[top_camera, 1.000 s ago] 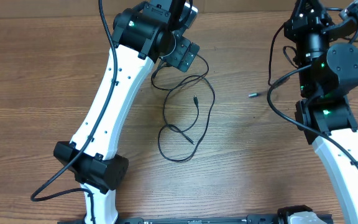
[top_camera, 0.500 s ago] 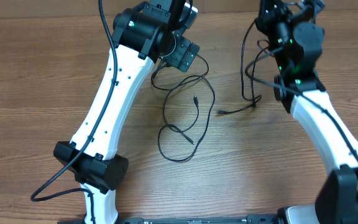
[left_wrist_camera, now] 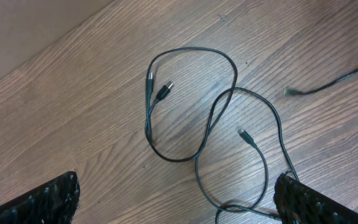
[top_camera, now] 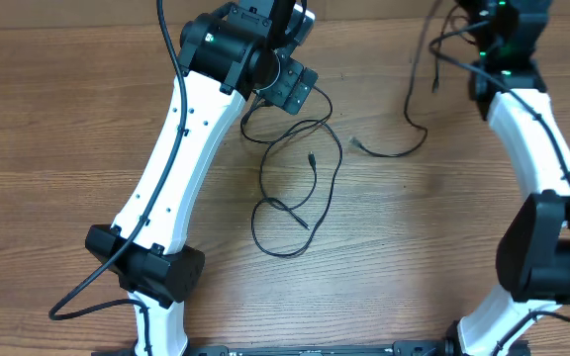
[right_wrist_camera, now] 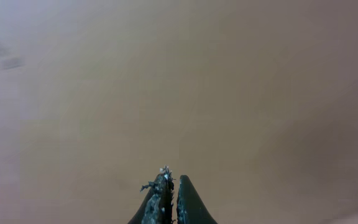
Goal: Untangle cables
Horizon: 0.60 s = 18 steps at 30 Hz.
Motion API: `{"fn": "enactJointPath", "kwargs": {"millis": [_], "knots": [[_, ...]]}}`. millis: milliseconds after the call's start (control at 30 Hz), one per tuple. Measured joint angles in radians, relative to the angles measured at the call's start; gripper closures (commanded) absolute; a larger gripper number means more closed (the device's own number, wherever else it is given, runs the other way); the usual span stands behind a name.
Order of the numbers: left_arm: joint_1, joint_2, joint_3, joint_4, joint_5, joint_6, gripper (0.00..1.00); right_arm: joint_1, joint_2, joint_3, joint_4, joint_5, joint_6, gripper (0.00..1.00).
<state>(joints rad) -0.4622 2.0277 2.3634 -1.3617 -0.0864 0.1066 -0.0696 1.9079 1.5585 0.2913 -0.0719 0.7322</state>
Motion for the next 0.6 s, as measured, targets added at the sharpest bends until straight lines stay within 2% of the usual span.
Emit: {"fn": "enactJointPath", "kwargs": {"millis": [600], "knots": [[0.0,0.0,0.0,0.0,0.0,0.0,0.0,-0.377,0.255,0.0,-0.079,0.052,-0.135,0.96]]}}
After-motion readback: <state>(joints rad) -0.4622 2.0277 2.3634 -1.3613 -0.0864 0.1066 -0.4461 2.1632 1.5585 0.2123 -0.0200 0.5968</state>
